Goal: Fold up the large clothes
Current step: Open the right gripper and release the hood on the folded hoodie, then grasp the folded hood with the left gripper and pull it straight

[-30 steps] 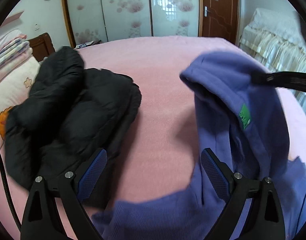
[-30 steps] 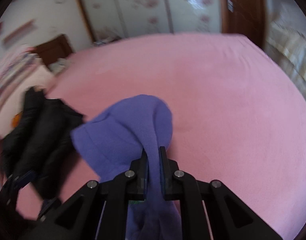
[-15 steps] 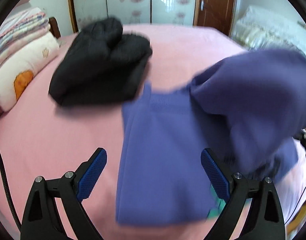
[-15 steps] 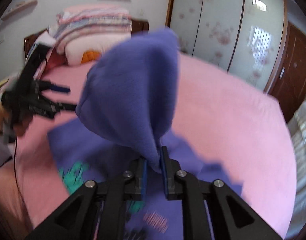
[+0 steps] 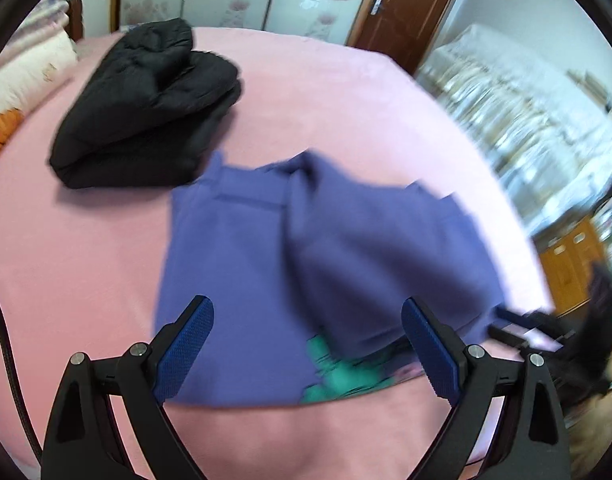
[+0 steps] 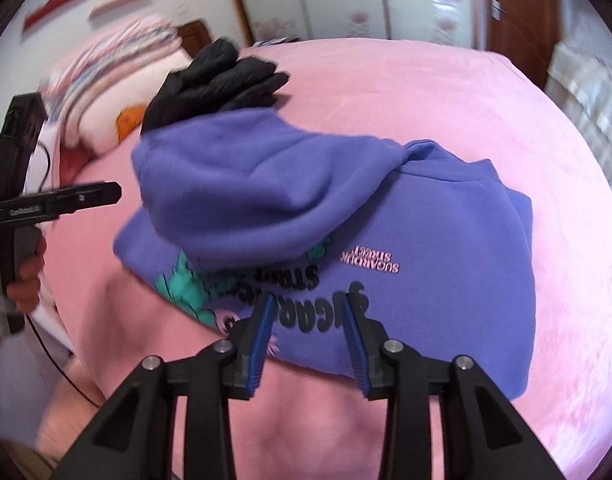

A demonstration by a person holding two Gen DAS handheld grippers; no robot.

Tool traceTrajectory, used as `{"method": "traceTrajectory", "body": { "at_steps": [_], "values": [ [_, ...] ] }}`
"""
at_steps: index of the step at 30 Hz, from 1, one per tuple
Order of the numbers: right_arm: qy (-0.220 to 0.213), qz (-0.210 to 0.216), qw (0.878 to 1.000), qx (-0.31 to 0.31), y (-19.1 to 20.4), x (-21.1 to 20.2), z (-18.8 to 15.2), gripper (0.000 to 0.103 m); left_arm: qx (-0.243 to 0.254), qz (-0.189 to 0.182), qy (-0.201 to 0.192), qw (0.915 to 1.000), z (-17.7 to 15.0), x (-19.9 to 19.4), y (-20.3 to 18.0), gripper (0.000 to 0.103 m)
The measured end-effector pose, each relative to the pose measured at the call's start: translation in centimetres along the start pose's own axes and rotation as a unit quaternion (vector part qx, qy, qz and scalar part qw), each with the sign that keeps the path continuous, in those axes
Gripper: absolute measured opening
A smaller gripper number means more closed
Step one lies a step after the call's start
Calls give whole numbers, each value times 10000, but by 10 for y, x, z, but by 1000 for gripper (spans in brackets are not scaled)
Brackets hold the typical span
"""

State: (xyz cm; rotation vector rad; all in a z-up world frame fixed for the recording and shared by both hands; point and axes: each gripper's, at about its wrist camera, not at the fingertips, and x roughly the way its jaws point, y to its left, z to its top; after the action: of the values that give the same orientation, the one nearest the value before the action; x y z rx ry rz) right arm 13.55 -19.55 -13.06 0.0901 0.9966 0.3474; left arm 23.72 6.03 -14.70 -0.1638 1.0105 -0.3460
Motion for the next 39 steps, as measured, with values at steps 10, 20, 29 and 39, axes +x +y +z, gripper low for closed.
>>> {"method": "traceTrajectory", "body": {
  "at_steps": [10, 20, 29, 39],
  "values": [
    [-233, 201, 9977, 609, 13, -8, 44, 45, 26, -46, 614, 9981, 51, 37, -37, 94],
    [-58, 334, 9964, 775, 11, -1, 43, 46, -26, 160, 2109, 9774, 23, 108, -39, 94],
    [403, 446, 9956, 714, 16, 25, 12, 45, -84, -291, 2293, 9729, 9, 123, -39, 16],
    [364, 908, 9872, 1256, 30, 70, 8, 39, -360, -1300, 916, 9866, 34, 83, -45, 13]
  ]
}}
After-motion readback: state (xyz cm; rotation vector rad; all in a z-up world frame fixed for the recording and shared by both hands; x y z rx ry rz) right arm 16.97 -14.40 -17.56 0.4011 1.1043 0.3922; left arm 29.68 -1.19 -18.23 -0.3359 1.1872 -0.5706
